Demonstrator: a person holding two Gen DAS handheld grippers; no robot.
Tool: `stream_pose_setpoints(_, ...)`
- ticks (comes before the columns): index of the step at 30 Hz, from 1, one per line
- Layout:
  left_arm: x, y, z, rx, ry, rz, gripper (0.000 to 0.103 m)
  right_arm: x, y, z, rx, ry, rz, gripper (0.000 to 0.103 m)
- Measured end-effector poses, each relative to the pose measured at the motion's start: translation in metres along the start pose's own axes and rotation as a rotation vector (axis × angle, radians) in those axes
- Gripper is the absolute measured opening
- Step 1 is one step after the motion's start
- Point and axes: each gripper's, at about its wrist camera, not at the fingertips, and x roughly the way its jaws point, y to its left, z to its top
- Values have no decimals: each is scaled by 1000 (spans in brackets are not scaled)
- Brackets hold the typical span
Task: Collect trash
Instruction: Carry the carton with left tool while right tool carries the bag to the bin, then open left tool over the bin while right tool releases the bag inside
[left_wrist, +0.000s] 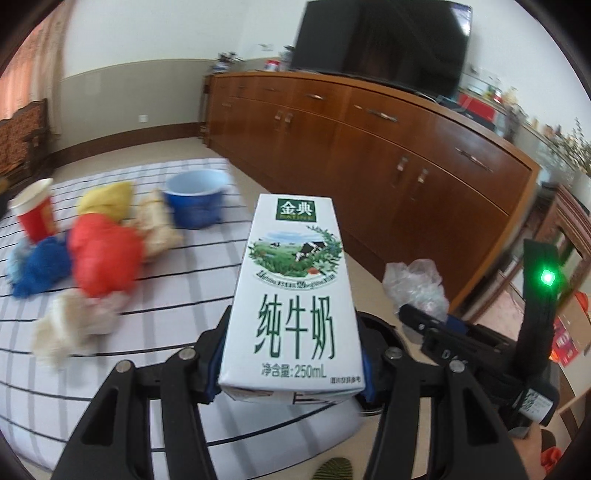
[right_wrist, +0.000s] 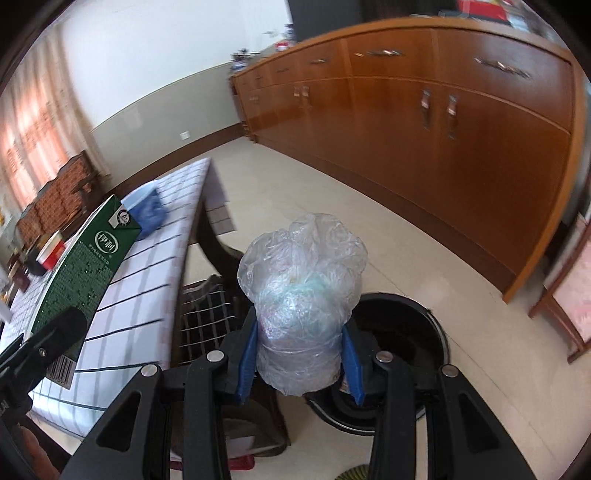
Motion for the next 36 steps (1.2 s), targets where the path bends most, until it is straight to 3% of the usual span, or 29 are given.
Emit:
stream_pose_setpoints(8, 43, -52, 4, 37, 86, -79, 57, 11, -57, -9, 121, 69, -86, 42)
stream_pose_setpoints(14, 83, -80, -3, 41, 165, -94, 57, 28, -100, -21, 221, 149, -129, 43)
stream_pose_setpoints(30, 151, -105, -36, 101, 321, -26, 58, 68, -146, -27, 335, 234, -119, 43)
stream_pose_setpoints(33, 163, -107, -38, 104, 345, -18, 62, 71, -150, -24, 360, 237, -109, 44)
stream_pose_setpoints(35, 168, -109, -40, 109, 363, 7, 75, 73, -151, -22, 372, 235, -107, 44)
stream_pose_setpoints(36, 170, -109, -40, 107, 365, 0, 75, 74, -151, -21, 378, 235, -100, 44)
